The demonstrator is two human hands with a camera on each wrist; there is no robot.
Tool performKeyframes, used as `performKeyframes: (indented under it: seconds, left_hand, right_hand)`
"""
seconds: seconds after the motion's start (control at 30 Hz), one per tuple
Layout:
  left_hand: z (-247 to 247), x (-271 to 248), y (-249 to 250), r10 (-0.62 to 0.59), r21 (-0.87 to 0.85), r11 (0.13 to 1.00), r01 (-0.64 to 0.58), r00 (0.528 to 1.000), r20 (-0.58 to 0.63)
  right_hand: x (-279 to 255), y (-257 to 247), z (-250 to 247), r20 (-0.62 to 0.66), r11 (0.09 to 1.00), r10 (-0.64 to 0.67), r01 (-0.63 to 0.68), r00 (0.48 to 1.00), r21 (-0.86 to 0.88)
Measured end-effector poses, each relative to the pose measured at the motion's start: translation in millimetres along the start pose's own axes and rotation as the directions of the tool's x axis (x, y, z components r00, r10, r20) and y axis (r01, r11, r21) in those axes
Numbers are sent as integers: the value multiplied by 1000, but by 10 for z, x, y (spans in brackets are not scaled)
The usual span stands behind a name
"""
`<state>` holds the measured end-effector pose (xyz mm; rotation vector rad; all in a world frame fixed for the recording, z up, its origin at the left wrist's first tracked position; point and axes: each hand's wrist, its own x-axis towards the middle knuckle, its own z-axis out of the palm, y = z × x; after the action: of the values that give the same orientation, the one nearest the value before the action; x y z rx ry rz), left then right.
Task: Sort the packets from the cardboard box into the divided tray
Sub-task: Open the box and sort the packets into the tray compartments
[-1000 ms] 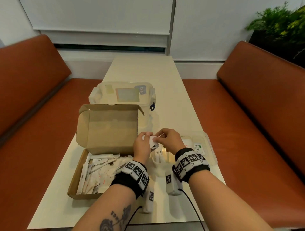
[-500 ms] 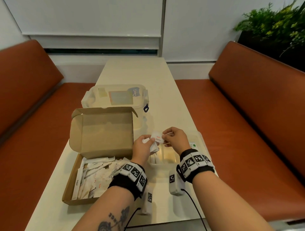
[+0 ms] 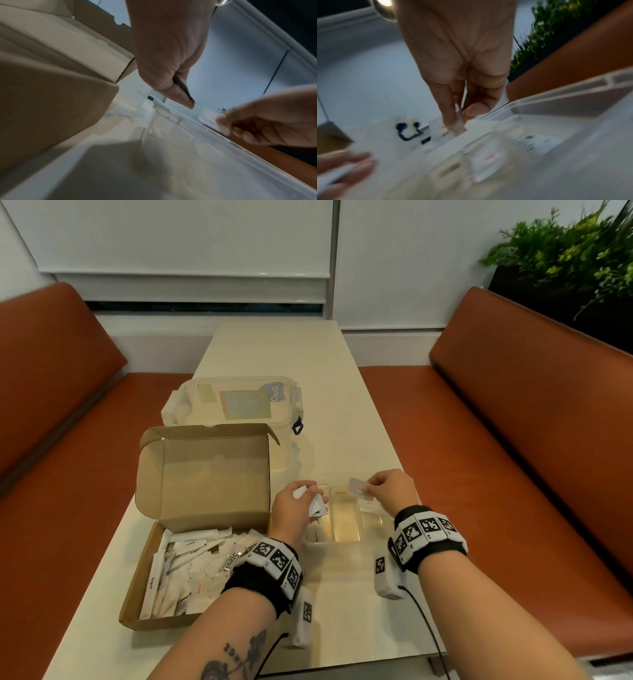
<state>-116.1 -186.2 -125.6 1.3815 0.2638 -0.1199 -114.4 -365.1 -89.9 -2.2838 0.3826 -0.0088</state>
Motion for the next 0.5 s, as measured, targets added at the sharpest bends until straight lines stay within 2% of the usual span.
performKeyframes:
  seconds: [0.13, 0.37, 0.5]
  left_hand:
    - [-44, 6, -61, -11, -30, 999, 11, 1000, -7]
    - [-56, 25, -127, -21, -17, 1000, 21, 1000, 4]
    - [-65, 29, -137, -13, -2, 1000, 13, 1000, 10]
  right_hand:
    - [81, 158, -43, 36, 973, 93, -83, 995, -215]
    - [108, 193, 114, 55, 934, 127, -101, 990, -341]
    - [145, 190, 132, 86, 903, 115, -68, 990, -425]
